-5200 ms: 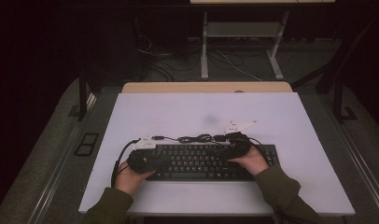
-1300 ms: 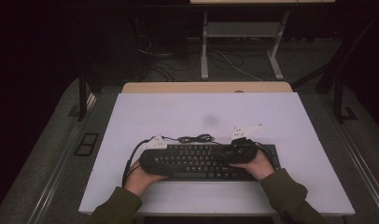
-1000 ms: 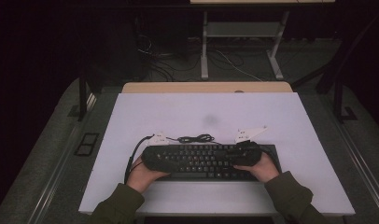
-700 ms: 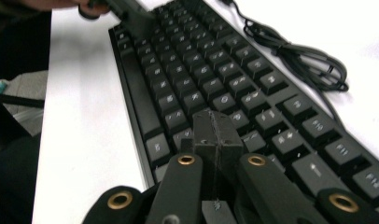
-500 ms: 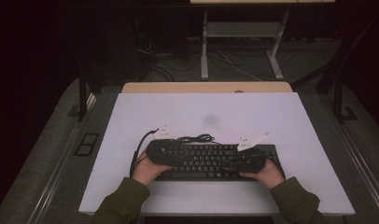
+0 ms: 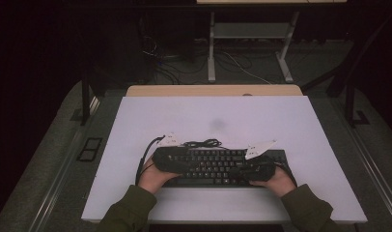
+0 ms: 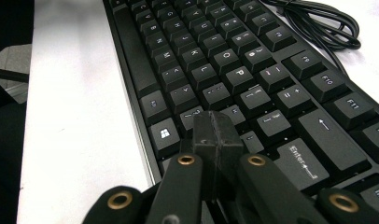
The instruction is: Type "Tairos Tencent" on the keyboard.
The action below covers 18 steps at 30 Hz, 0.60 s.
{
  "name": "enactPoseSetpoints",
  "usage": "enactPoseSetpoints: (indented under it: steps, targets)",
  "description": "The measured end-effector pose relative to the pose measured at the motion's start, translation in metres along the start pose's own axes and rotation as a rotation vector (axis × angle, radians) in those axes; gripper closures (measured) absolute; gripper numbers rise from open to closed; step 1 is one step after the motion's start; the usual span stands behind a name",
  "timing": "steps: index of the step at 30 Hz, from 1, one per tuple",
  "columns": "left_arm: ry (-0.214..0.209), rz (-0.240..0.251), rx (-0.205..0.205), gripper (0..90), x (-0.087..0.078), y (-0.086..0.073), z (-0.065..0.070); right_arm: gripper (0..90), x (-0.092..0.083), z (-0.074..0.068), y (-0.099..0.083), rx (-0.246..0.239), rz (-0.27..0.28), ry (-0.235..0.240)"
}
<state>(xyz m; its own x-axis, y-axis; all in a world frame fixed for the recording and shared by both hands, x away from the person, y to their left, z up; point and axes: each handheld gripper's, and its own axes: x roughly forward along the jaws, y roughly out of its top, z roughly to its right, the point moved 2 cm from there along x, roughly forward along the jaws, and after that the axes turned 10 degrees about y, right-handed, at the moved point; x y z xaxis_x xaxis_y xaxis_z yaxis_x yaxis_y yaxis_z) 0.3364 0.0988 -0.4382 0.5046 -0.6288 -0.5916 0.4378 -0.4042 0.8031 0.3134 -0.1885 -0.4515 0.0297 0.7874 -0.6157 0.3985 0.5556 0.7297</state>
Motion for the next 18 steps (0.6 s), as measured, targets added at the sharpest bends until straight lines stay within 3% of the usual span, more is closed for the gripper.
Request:
enactPoseSetpoints:
  steps: [9, 18]
  targets:
    - [0.018, -0.013, -0.007, 33.4, 0.0021, -0.0008, -0.0003, 89.4, 0.0014, 0.0004, -0.0011, -0.007, -0.014, -0.005]
    - [0.024, -0.034, 0.004, 69.2, 0.0005, -0.0018, -0.0023, 89.4, 0.0016, 0.0001, -0.0008, -0.010, -0.017, -0.008]
